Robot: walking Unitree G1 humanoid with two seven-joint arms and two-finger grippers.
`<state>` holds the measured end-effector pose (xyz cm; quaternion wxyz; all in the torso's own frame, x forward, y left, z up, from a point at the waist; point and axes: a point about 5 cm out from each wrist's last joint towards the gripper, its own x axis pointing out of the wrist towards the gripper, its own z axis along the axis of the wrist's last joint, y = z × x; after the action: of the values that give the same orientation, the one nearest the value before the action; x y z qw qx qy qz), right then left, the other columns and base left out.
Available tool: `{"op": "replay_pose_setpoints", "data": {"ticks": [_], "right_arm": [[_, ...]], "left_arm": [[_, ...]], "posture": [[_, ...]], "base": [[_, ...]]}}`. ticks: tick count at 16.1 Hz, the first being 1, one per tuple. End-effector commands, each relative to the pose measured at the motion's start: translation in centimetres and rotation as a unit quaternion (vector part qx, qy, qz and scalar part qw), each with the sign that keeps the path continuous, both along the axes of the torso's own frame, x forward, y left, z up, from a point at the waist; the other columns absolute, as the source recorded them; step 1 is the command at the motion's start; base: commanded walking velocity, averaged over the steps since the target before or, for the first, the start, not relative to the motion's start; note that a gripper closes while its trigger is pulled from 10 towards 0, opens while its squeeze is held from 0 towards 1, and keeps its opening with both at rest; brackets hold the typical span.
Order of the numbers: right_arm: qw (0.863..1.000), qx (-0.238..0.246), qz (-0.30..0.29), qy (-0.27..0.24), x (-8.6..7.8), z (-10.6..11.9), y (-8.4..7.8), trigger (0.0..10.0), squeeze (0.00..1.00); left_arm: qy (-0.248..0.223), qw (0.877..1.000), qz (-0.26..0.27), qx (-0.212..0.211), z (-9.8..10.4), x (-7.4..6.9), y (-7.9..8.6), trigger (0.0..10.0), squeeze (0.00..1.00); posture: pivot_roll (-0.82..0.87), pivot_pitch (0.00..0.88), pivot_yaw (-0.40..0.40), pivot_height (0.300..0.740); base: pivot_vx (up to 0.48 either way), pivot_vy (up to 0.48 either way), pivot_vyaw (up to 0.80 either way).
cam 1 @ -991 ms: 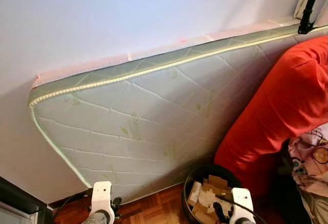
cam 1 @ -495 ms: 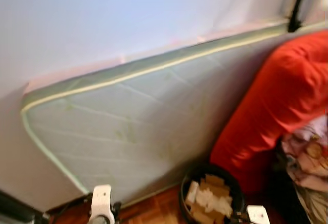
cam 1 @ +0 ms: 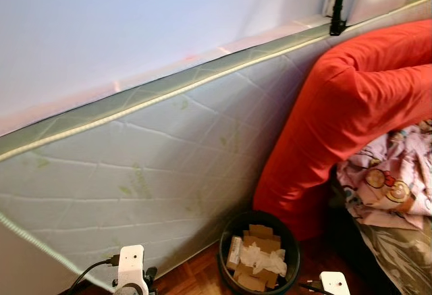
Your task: Clean up the room
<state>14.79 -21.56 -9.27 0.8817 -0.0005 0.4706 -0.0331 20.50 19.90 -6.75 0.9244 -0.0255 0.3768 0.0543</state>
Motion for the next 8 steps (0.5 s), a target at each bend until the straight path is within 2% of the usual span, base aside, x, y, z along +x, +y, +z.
{"op": "replay_pose_setpoints", "data": {"ticks": [1,2,4,8], "right_arm": [[1.0,-0.002,-0.005,-0.002,0.22,0.09,-0.12,10.0,0.0],[1.0,-0.002,-0.004,-0.001,0.2,0.09,-0.16,10.0,0.0],[1.0,-0.003,-0.016,0.0,0.09,0.07,-0.31,10.0,0.0],[0.999,-0.006,-0.031,0.004,-0.27,-0.03,-0.58,10.0,0.0]], "left_arm": [[0.016,1.0,-0.003,0.018,-0.29,-0.57,0.52,10.0,0.0],[0.017,1.0,-0.006,0.023,-0.32,-0.66,0.58,10.0,0.0],[0.018,1.0,-0.004,0.023,-0.38,-0.84,0.71,10.0,0.0],[0.017,1.0,0.004,0.016,-0.42,-0.92,0.71,10.0,0.0]], "posture": [[0.0,0.0,0.026,0.74],[0.0,0.0,0.026,0.74],[0.0,0.0,0.024,0.74],[0.0,0.0,0.028,0.74]], "base": [[0.0,0.0,-0.69],[0.0,0.0,-0.69],[0.0,-0.332,-0.69],[0.0,0.0,-0.7]]}}
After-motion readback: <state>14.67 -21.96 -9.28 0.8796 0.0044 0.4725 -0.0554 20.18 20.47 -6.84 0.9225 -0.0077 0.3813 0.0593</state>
